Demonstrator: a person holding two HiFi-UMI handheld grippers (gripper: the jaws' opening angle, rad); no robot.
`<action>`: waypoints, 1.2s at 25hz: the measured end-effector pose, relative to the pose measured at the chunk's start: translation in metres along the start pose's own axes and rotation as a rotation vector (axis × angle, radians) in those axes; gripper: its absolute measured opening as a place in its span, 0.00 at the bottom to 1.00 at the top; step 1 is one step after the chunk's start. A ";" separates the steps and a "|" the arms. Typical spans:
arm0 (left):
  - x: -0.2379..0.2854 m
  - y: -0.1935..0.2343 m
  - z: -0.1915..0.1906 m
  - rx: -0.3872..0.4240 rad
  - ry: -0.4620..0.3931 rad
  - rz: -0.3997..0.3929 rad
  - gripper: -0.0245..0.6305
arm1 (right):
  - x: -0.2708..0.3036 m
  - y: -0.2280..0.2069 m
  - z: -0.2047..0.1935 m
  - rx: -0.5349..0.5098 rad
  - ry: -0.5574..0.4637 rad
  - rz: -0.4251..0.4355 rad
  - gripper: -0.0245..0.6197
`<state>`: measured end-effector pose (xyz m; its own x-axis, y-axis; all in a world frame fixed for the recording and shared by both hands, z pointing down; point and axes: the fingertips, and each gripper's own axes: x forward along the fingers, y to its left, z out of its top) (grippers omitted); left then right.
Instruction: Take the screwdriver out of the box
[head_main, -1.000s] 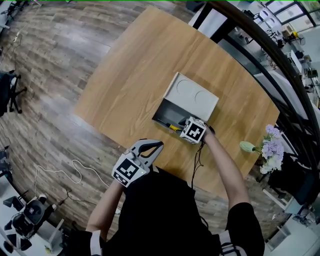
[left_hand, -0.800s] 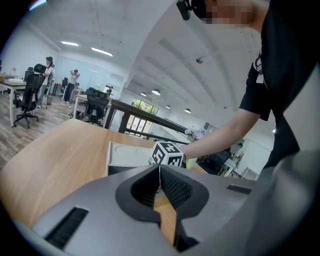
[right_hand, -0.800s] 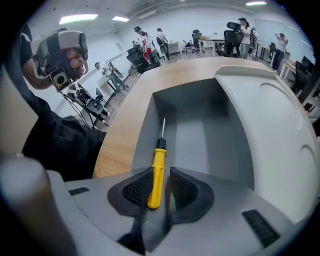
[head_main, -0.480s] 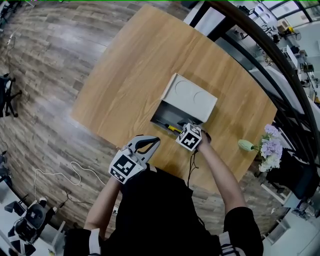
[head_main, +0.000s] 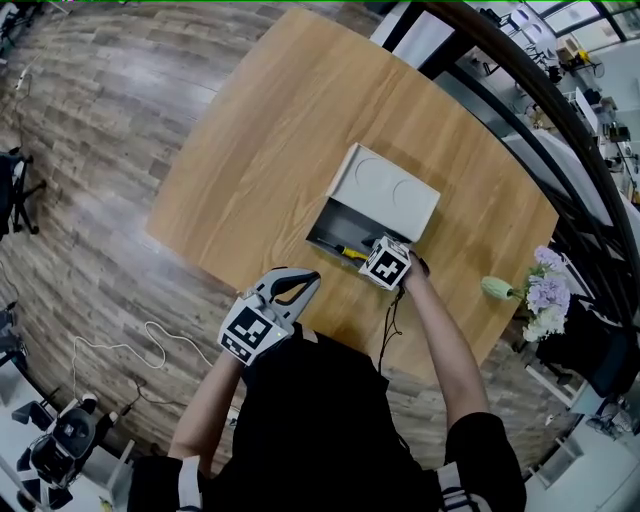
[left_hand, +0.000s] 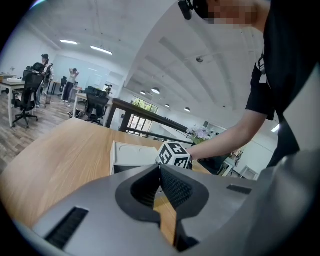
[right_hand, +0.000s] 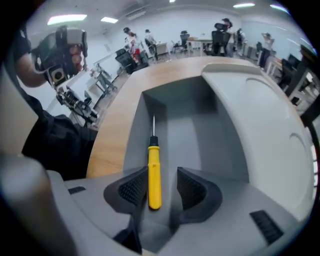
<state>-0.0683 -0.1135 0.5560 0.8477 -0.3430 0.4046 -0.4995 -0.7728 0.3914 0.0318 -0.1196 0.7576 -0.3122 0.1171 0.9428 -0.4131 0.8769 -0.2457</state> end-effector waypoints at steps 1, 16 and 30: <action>-0.001 -0.001 0.000 0.001 0.000 0.002 0.07 | 0.001 0.000 -0.002 -0.053 0.036 0.011 0.33; -0.007 0.005 0.001 -0.005 -0.019 0.042 0.07 | 0.004 -0.003 -0.004 -0.178 -0.009 -0.204 0.20; -0.005 -0.008 0.020 0.050 -0.014 0.060 0.07 | -0.019 -0.007 0.010 -0.146 -0.118 -0.254 0.16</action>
<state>-0.0652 -0.1164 0.5341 0.8192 -0.3967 0.4141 -0.5402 -0.7763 0.3249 0.0323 -0.1322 0.7393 -0.3150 -0.1617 0.9352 -0.3663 0.9297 0.0374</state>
